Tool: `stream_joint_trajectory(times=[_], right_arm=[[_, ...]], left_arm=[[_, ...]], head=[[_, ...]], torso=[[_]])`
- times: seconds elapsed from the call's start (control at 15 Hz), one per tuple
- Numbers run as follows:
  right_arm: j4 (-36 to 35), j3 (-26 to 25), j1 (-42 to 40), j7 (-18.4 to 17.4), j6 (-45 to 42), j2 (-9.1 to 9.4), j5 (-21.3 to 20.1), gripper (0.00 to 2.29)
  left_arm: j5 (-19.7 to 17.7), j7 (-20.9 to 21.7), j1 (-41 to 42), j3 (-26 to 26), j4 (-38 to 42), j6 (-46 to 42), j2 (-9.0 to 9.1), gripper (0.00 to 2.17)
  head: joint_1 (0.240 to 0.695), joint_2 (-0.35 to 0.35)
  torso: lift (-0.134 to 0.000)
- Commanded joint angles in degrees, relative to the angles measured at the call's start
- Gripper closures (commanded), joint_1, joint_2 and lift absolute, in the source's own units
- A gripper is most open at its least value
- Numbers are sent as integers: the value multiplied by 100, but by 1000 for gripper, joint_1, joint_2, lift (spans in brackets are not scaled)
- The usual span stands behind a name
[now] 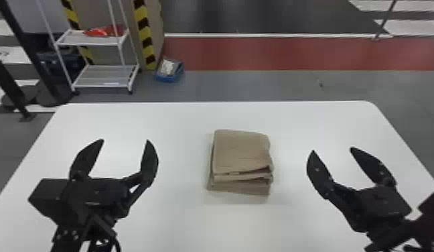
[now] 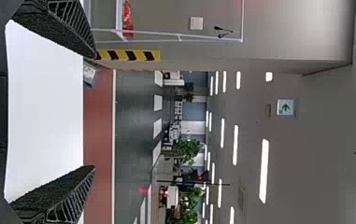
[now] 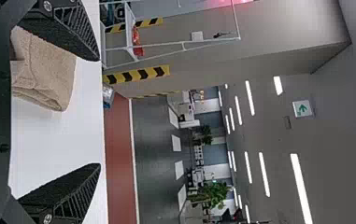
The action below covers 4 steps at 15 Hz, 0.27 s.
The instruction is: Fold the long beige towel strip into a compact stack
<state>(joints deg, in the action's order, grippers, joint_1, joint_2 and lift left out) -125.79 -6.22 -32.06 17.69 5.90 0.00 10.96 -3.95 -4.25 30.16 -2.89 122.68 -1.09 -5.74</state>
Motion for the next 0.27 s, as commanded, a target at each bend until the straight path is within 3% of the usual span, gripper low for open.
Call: stream_joint_trajectory(times=[0.0,0.2], right_arm=[[-15,24,-20,-3,-31,5,20,76],[-77,24,-55,-11,-13,5,12,80]], left_arm=[[-141,47,8,35,2,0,-7,29],[-132,64,17,35,19,0,-15,29]], head=[[695,8],[695,11]], torso=[[-116],[-116]])
